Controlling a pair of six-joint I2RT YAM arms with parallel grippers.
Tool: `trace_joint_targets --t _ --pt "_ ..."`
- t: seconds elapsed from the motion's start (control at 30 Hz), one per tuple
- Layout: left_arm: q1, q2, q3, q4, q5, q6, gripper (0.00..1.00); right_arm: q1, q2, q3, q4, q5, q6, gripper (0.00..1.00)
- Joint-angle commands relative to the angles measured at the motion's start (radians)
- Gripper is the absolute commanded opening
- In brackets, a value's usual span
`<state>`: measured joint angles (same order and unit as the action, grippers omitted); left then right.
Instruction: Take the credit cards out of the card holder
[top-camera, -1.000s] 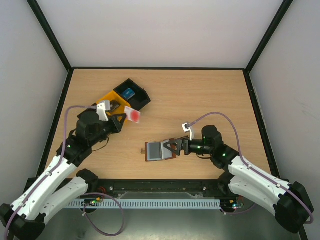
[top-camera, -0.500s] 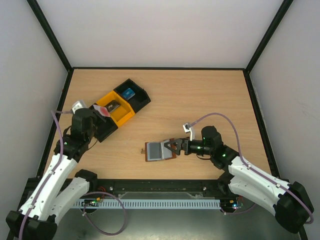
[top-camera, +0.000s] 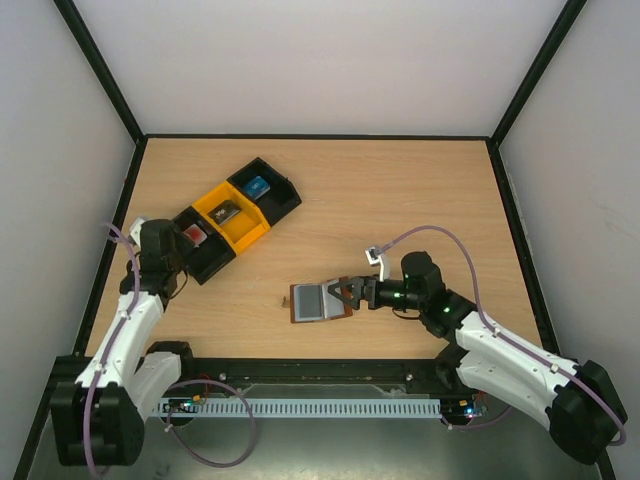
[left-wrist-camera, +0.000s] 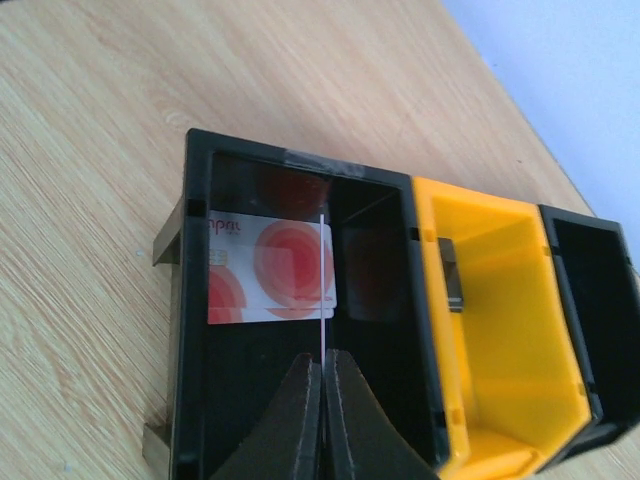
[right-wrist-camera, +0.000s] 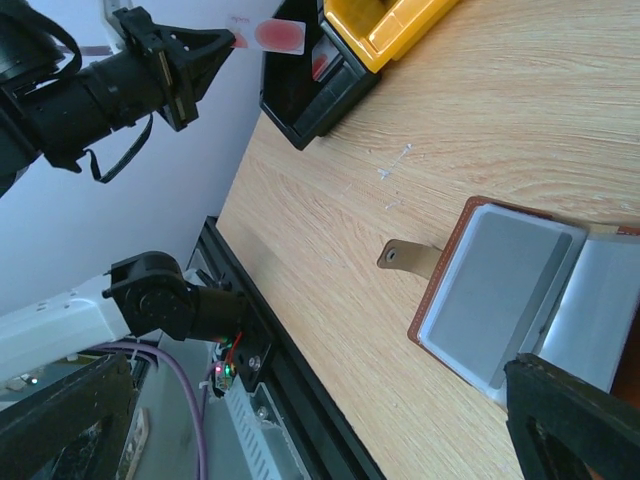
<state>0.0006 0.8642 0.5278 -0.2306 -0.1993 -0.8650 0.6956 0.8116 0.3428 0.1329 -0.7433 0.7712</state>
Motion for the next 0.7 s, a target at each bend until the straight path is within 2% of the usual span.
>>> trace_joint_targets --t 0.0,0.67 --pt "0.025 0.069 -0.016 0.156 0.051 0.015 0.03 0.001 0.010 -0.005 0.020 0.003 0.007 0.98" --pt "0.032 0.235 -0.081 0.394 -0.045 0.054 0.03 0.001 0.058 0.003 0.036 0.002 -0.006 0.98"
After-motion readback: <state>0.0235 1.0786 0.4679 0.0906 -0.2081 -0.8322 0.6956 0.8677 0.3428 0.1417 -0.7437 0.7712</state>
